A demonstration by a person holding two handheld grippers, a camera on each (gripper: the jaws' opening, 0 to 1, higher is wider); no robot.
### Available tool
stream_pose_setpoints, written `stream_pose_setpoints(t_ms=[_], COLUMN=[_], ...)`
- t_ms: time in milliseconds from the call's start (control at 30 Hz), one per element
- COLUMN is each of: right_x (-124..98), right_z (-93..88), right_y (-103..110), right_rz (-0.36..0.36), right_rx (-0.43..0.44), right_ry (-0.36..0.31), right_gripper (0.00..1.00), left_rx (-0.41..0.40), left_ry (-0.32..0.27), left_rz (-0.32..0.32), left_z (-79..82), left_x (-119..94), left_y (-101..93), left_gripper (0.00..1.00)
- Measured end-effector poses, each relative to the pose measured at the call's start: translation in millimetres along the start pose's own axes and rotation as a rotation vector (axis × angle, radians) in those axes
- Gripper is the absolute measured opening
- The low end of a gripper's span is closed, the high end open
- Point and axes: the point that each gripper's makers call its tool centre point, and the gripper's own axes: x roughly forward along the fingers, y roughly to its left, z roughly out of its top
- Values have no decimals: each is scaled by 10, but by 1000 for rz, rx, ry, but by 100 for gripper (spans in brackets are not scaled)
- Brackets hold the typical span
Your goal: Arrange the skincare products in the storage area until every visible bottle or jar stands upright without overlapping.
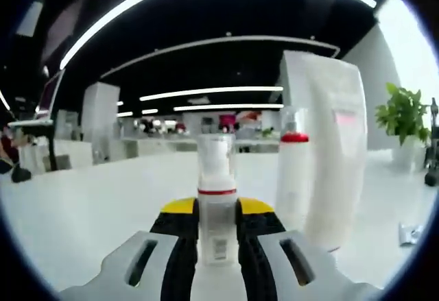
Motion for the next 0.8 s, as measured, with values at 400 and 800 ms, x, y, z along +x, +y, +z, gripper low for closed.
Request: stream_pose_setpoints(t_ms=[400, 800], right_x=[-9, -32], right_z=[-54, -76], right_y=[2, 2], right_rz=[-8, -15], right_rx=[-35, -45], right_ry=[12, 39], right_gripper=[19, 19], left_rx=[8, 15], left_ry=[14, 22], left_rz=[-6, -20], left_z=[-31, -51], left_x=[1, 12], left_y=[-3, -24], left_gripper=[92, 91])
